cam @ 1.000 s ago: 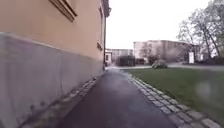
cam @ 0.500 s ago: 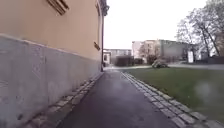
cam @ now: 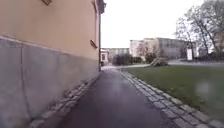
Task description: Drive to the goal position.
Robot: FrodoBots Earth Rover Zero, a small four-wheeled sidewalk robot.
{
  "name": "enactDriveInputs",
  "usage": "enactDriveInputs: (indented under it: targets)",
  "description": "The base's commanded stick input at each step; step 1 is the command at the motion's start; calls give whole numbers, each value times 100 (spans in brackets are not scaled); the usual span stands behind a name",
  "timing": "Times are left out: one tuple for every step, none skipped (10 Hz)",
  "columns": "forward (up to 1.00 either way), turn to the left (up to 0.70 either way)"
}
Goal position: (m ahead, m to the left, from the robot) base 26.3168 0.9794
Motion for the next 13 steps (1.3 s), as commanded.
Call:
enactDriveInputs:
  targets:
    - [85,0]
    - [85,0]
    - [85,0]
    - [85,0]
    - [85,0]
    - [85,0]
    - [85,0]
    - [85,0]
    - [85,0]
    - [85,0]
    - [85,0]
    - [85,0]
    - [85,0]
